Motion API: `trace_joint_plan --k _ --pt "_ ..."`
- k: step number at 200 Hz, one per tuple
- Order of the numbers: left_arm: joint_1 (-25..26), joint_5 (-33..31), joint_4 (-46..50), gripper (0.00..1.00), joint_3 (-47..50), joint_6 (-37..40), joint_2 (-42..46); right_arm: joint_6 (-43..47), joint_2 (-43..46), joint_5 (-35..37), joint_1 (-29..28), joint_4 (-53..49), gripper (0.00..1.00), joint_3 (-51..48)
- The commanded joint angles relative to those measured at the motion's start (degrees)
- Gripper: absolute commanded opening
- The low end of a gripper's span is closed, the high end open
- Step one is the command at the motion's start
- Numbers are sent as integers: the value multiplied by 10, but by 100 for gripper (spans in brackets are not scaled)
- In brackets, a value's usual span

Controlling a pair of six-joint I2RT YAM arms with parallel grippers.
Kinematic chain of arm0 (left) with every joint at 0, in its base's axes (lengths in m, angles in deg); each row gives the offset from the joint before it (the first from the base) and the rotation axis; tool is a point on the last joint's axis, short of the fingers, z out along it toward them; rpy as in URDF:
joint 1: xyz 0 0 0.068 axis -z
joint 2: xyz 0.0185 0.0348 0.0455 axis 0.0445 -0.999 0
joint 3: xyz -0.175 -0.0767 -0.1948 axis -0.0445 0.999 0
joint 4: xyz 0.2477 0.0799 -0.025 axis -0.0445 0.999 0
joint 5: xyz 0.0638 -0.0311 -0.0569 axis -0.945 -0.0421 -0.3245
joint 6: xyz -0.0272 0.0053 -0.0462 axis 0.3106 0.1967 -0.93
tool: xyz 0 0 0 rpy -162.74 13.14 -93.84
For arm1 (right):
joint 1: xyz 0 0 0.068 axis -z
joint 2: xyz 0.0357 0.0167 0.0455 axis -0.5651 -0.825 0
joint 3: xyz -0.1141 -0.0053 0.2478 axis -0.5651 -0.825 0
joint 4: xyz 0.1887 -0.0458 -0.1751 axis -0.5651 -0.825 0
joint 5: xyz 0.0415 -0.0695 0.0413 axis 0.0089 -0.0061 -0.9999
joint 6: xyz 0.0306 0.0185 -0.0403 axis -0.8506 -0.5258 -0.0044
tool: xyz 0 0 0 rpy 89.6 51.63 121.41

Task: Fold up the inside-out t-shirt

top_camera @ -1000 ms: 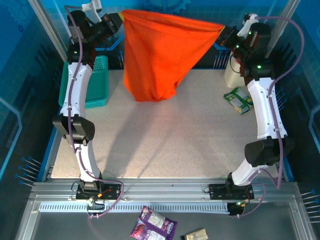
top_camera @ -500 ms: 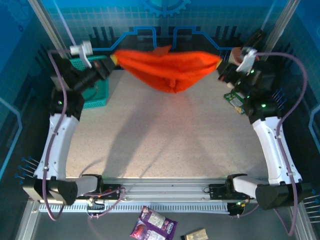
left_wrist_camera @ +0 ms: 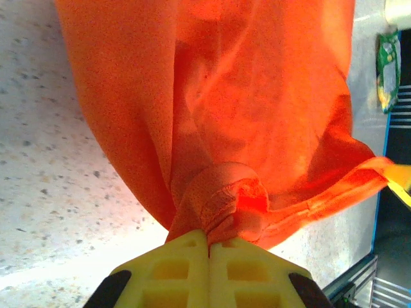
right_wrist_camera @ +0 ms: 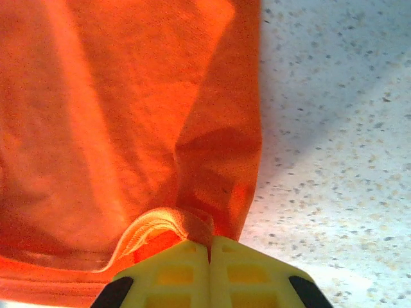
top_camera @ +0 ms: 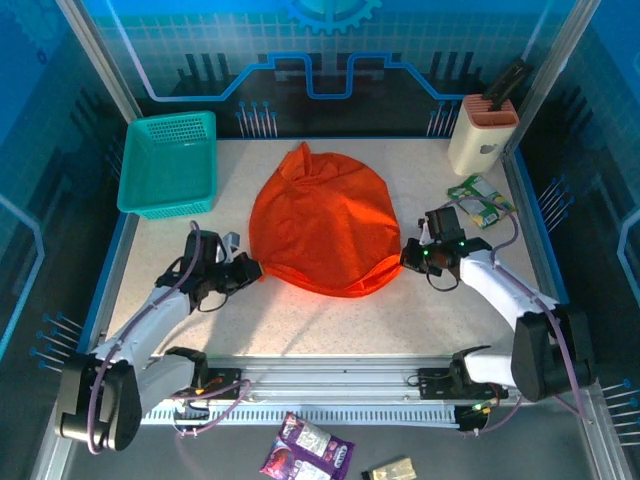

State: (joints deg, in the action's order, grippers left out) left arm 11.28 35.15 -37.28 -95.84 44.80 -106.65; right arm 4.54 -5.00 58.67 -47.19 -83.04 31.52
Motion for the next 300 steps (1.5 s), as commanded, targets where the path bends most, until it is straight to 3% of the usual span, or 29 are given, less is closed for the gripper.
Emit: trace_joint_plan --k 1,30,63,76,101,124,153,206,240,300 --pt "27 -23 21 4 16 -18 11 40 -40 44 11 -4 0 47" --pt "75 -28 22 5 52 -46 33 75 -100 58 49 -22 0 127" --pt "132 -14 69 10 67 -56 47 107 -120 125 61 -80 0 192" --pt "145 -31 118 16 53 -46 52 114 -118 130 61 -99 1 195" --pt "155 -57 164 42 6 -24 69 118 -93 126 55 -120 2 169" --pt "168 -84 177 50 -61 4 51 110 -58 127 49 -127 4 133" --pt "216 -107 183 50 -163 82 -59 103 -31 128 48 -121 5 97" --pt "361 -228 289 49 -376 273 -337 101 -26 136 52 -117 6 82" --pt "382 -289 364 53 -476 349 -461 105 -19 135 59 -121 6 85" --pt "380 -306 386 56 -541 413 -540 108 -14 128 69 -115 6 84"
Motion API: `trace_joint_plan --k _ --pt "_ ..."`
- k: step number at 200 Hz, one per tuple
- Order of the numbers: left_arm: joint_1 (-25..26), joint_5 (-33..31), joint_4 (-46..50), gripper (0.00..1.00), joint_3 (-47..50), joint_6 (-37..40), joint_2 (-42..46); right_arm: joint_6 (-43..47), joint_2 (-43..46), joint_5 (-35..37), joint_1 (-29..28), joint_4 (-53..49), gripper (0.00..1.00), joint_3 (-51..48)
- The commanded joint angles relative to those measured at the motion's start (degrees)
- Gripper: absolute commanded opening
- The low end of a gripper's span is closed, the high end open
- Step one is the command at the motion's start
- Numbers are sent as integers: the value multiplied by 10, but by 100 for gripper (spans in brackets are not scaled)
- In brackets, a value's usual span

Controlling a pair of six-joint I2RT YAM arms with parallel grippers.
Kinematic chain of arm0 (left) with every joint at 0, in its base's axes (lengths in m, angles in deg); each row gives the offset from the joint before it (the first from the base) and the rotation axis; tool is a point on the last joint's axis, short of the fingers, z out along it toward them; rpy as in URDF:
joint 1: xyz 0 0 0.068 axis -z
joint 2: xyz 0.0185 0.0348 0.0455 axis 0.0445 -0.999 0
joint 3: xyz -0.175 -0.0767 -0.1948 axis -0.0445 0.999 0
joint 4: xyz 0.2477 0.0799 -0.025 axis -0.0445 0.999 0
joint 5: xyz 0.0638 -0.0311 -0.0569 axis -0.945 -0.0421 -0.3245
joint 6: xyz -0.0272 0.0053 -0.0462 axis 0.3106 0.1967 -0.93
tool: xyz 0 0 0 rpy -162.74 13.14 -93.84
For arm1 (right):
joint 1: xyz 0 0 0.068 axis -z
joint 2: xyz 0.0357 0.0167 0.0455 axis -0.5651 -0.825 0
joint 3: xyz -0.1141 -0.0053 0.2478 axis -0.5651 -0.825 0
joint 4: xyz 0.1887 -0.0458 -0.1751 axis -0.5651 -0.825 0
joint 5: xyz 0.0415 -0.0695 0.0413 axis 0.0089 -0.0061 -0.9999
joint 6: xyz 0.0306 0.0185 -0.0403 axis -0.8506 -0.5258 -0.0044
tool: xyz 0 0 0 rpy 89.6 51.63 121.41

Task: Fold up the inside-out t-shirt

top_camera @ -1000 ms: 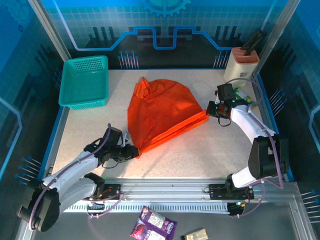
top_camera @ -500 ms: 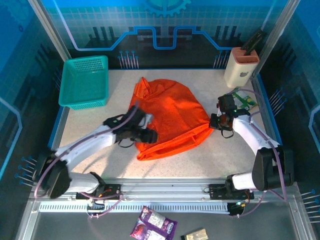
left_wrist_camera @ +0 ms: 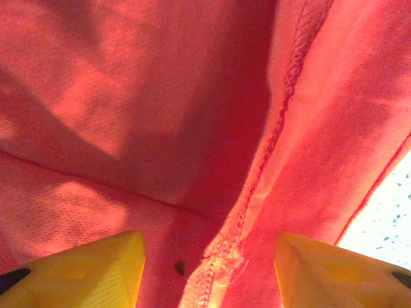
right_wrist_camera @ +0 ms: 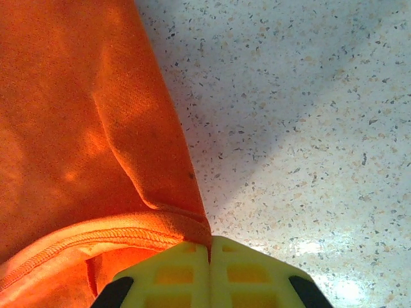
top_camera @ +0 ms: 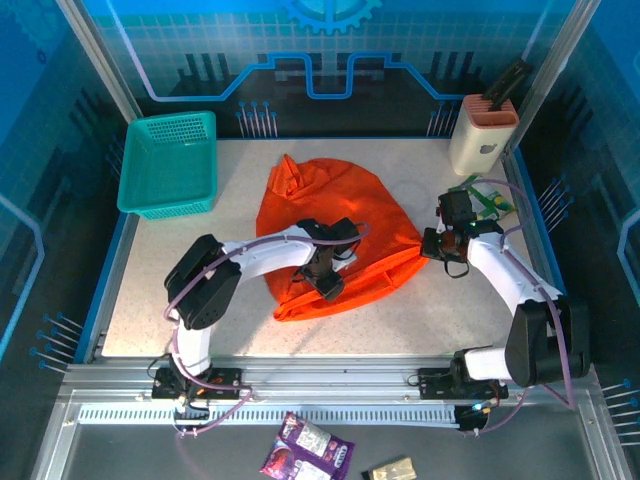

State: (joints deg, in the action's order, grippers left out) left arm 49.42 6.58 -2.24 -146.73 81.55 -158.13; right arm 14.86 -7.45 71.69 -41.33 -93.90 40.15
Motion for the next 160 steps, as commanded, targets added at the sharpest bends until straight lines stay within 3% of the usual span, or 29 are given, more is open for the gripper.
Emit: trace_joint_plan --k 1,53,61,79,89,137,160 --pt "-2 -19 35 56 -33 46 -26 5 10 -2 10 -6 6 -2" --pt "-9 57 70 40 -48 75 -55 12 3 -8 24 -2 6 0" --pt "-10 62 73 34 -47 77 -55 12 0 -9 26 -2 6 2" --pt "-19 57 64 10 -42 70 -40 14 -8 -16 25 -5 7 5" --pt "-31 66 50 4 -39 59 -21 9 -12 -26 24 -6 9 1" --pt "-105 145 -26 0 -27 -17 67 -85 24 -45 -41 17 44 -82" --pt "-129 164 -30 0 -34 -43 69 -152 57 -32 -91 25 52 -126"
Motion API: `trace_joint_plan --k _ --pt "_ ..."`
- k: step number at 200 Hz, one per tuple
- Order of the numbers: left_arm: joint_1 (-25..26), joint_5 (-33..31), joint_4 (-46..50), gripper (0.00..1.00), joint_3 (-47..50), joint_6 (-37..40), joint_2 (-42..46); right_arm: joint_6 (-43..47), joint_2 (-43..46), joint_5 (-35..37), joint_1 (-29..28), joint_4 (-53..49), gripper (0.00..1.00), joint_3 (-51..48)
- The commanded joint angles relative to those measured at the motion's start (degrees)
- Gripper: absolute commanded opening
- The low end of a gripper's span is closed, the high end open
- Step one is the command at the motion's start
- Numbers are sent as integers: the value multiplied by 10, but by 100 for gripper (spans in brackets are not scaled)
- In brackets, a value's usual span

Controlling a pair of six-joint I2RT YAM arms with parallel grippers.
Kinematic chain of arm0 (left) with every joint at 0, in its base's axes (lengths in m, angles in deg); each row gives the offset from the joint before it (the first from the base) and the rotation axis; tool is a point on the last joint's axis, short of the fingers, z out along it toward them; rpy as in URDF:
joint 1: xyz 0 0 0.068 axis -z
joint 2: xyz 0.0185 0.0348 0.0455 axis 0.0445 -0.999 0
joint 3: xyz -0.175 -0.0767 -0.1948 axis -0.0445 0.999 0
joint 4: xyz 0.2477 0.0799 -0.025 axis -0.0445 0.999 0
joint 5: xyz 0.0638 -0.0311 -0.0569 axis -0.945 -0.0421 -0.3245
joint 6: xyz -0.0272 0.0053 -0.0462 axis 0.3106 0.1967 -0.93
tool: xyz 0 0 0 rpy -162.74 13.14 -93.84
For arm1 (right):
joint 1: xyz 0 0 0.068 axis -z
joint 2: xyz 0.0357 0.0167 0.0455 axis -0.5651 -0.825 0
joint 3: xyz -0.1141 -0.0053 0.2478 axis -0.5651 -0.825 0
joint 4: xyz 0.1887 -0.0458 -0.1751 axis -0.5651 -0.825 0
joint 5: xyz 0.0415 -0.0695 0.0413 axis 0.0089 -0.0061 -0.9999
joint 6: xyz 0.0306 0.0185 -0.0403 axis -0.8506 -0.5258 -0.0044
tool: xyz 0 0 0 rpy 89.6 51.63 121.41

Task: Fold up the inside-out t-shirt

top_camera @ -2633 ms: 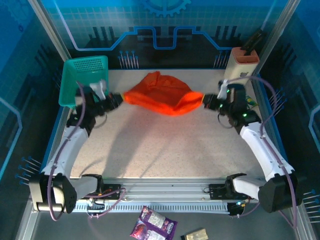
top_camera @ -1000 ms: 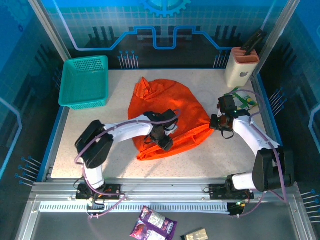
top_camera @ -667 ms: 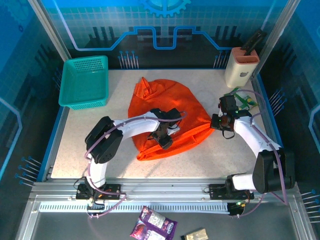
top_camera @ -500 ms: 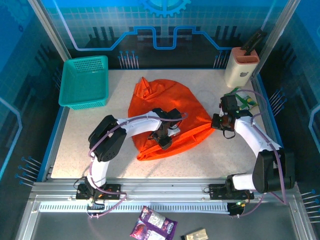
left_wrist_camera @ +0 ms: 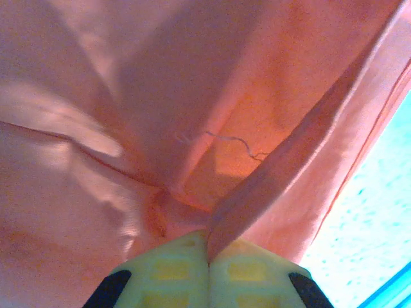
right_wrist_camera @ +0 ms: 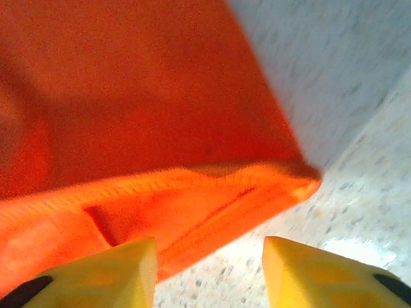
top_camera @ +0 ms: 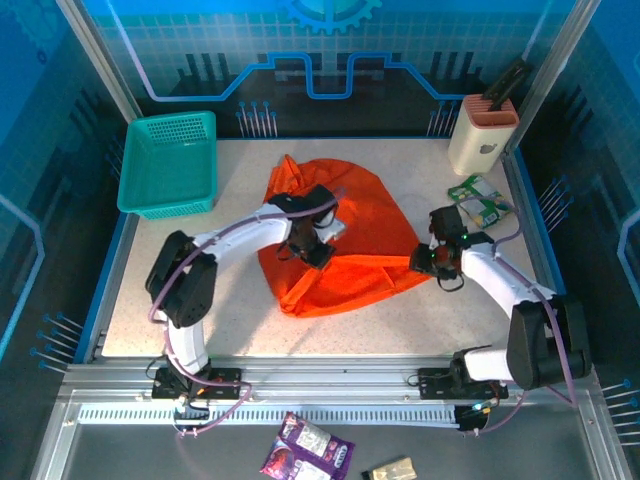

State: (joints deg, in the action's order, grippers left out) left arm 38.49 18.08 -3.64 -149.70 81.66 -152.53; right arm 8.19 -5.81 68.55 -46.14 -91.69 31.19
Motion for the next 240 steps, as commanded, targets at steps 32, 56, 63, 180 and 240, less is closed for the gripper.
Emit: trace_joint_plan --k 32,56,63,180,240 --pt "-48 70 -30 0 -1 -75 10 -180 74 9 -99 36 56 -96" --pt "-54 79 -40 0 2 -81 10 -260 63 13 -134 77 56 -114" --pt "-55 79 -41 0 2 -81 10 -280 56 18 -144 86 55 -111" --pt "-63 83 -47 0 14 -81 24 -354 -70 84 -191 80 45 -27" --pt "-65 85 -49 0 9 -84 22 -347 -111 94 -195 64 45 -3"
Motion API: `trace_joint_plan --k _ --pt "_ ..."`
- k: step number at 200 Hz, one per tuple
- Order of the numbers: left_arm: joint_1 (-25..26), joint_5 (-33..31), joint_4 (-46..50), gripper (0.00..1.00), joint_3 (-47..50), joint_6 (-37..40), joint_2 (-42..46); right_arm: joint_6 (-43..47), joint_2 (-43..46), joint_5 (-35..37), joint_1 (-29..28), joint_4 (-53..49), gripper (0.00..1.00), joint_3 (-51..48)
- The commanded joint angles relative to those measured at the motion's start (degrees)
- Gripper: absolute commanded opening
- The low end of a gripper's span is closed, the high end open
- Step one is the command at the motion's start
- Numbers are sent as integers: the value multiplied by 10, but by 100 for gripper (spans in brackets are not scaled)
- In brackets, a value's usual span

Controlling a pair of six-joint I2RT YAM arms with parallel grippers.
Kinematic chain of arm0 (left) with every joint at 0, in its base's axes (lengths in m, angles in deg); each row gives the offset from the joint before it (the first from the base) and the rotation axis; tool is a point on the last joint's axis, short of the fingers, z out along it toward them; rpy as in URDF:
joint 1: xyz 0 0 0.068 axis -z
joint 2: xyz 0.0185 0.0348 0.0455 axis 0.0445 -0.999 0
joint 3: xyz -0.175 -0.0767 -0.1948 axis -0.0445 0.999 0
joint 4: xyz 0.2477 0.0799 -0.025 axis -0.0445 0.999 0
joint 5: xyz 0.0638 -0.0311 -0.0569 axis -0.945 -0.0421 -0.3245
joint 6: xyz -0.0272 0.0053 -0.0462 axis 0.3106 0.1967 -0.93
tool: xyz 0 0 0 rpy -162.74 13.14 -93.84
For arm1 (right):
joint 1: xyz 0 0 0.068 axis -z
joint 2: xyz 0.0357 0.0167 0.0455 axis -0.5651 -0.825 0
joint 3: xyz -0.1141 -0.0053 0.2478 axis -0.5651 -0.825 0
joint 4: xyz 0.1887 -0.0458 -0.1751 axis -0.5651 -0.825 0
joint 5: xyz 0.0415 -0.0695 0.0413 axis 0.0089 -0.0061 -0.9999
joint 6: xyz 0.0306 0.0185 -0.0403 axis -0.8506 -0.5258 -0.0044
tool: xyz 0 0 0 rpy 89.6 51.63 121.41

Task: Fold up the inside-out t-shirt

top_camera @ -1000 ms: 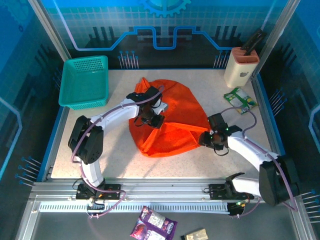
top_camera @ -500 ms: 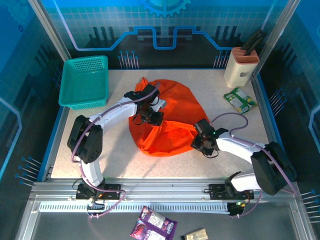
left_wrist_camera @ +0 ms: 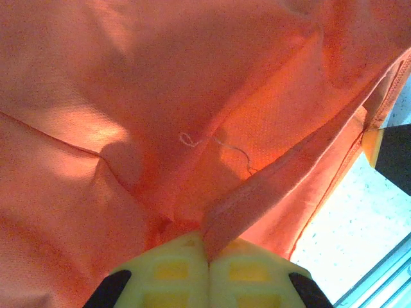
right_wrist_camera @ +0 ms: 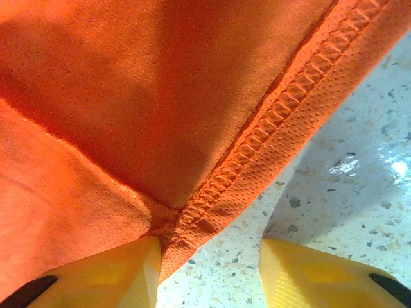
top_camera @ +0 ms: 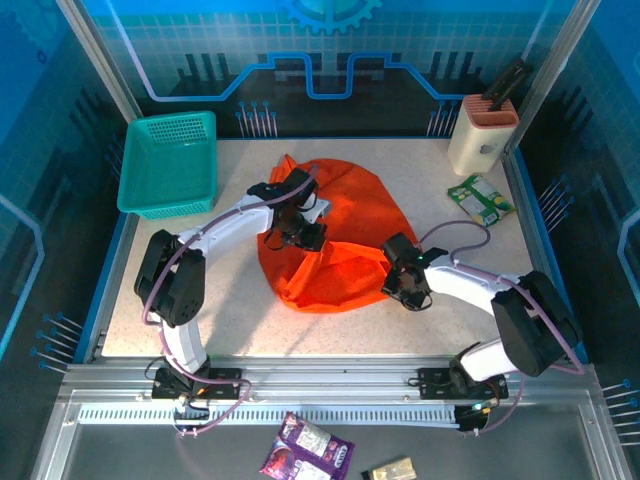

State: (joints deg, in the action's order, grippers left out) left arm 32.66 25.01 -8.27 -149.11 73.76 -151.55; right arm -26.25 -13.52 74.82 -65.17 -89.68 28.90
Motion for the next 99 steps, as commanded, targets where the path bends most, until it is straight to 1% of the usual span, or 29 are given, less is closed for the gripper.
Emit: trace_joint_plan --k 1,14,27,57,71,99 --pt "-6 16 -3 0 3 -6 13 -3 -35 31 -4 44 45 20" --pt "-7 17 -2 0 2 -6 15 -1 -52 25 -4 48 43 22" --pt "-8 16 -2 0 -1 -9 19 1 -67 21 -4 52 37 21" --pt "-22 18 -5 0 -10 -20 41 14 -66 27 0 54 10 14" --pt "-34 21 -8 0 -14 -28 58 28 -56 31 14 49 0 14" --pt "-72 22 -14 0 -25 -46 102 87 -12 36 59 37 0 22"
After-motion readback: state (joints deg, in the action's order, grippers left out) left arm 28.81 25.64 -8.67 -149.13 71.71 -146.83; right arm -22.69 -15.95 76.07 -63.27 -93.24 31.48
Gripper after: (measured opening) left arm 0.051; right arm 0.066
